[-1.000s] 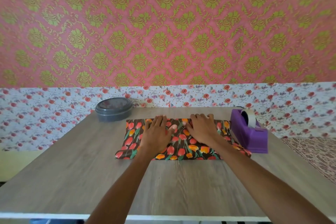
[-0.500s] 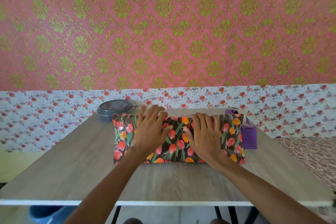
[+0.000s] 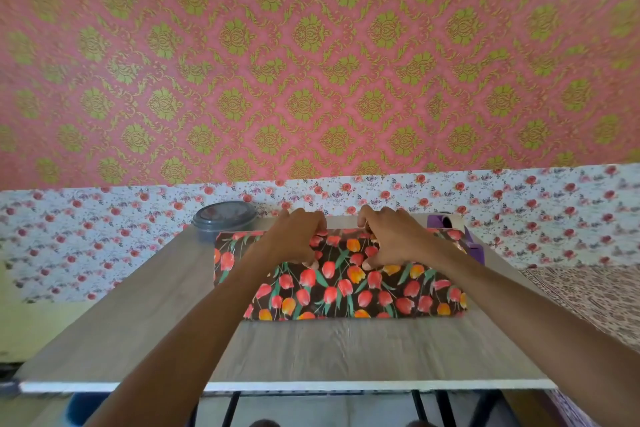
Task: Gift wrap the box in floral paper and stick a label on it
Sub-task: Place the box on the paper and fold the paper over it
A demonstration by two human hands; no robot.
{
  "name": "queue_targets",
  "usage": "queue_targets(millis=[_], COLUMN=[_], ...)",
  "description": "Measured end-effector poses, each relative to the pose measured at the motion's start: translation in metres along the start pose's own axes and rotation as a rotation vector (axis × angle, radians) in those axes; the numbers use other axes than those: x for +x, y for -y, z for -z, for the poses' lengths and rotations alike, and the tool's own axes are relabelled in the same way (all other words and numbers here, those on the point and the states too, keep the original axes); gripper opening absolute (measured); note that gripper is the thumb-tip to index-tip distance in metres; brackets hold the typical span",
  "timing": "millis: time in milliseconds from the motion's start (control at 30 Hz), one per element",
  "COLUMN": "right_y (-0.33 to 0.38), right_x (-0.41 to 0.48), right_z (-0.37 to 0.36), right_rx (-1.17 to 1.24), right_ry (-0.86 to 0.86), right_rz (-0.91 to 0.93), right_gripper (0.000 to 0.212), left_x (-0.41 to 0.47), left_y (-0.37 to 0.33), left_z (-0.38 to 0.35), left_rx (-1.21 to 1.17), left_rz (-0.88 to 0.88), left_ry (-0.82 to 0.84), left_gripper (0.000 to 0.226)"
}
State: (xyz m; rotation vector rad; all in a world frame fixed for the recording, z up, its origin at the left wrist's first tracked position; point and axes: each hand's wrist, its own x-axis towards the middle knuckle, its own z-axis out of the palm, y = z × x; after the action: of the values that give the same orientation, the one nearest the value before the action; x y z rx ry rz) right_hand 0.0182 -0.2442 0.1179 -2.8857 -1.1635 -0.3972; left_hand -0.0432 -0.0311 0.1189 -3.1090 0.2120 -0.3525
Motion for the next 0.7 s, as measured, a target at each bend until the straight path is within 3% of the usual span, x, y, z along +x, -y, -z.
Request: queue_targets(millis=[67,167,233,400,500,600,700], right_y=[-0.001,0.001,0.004,0.016,0.009,0.001,-0.003], right_x=[0.003,0.004,0.002,-0.012,-0.017,-0.021,-0.02], right_z=[0.0,-0.008,-0.018,-0.061,-0.089,-0.097,-0.089], right_rx=[0.011,-0.093,-0.13,-0.188,-0.193,-0.131,0.032], right_ry=[-0.034,-0.222,-0.29,-0.227,-0.175,-0.135,-0.123], right_rz=[-0.017,-0.009,-0.019,-0.009,0.044,0.156,0.17], right_gripper=[0.082,0.07,0.068,0.061,0.073,0.073,0.064], left_x=[0.002,0.001,-0.002,-0.015,-0.021,-0.024,-0.021], left_y=[-0.004,-0.006,-0.009,-0.011,-0.003,0.004,0.01], left_z=[0.002,0.0,-0.012,-0.071,-0.098,-0.108,-0.1], left_rx=[0.091,0.202,0.224,0.218,0.237,0.243,0.26], left_rz=[-0.004,-0.005,0.013,0.044,0.026,0.017,-0.021], left_ry=[-0.051,-0.259,-0.304,-0.264,-0.195,-0.069,-0.002], left_gripper=[0.06,0.058,0.059,0.058,0.079,0.097,0.096])
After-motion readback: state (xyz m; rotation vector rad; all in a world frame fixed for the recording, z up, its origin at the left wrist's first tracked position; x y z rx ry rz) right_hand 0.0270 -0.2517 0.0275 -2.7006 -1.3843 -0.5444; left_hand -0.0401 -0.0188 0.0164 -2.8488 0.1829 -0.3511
